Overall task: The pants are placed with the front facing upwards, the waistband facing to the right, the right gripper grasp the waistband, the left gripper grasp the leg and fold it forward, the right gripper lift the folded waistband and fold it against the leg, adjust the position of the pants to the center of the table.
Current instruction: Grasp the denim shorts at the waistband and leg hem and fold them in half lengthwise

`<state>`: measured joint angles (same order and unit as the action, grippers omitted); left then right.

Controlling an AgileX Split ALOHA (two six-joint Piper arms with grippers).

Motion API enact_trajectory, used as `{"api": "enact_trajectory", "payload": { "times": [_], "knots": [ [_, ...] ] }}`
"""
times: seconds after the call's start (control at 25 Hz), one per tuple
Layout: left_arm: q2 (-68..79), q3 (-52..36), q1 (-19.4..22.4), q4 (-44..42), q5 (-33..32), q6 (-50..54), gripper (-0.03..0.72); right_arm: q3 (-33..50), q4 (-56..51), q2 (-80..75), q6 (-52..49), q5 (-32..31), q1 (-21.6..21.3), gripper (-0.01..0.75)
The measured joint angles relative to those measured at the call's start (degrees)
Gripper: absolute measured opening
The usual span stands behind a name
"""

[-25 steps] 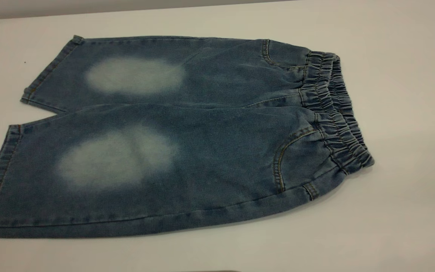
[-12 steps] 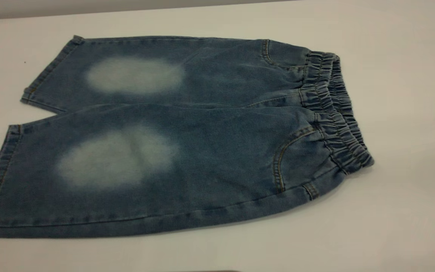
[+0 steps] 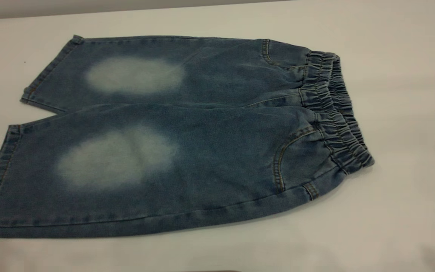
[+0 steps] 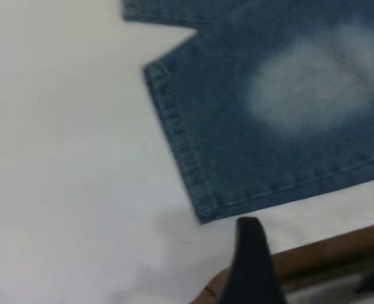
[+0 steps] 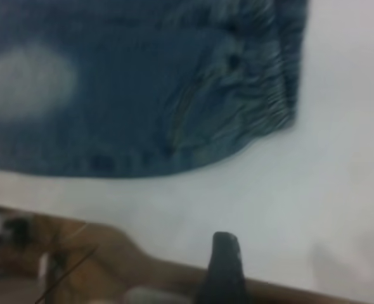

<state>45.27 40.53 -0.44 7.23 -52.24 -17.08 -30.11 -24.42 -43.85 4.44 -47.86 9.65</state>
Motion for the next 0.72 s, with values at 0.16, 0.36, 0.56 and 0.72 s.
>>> {"api": "enact_trajectory", "payload": {
  "times": [0.16,0.36,0.56,0.72],
  "knots": [
    [11.98,0.0,0.0,8.52,4.17,-6.1,0.532,0.0,-7.28,-10.25,5.81,6.93,0.0,0.534],
    [22.27,0.0,0.0,14.73,8.63,-13.47,0.537,0.0,-12.37,-23.4,9.64,12.59,0.0,0.534],
    [29.3,0.0,0.0,15.6,12.41,-14.39,0.538,-0.05,-17.42,-34.9,14.95,18.29,0.0,0.534],
    [32.56,0.0,0.0,15.77,13.62,-14.51,0.538,-0.21,-25.27,-44.28,23.3,19.92,0.0,0.534]
  ]
}}
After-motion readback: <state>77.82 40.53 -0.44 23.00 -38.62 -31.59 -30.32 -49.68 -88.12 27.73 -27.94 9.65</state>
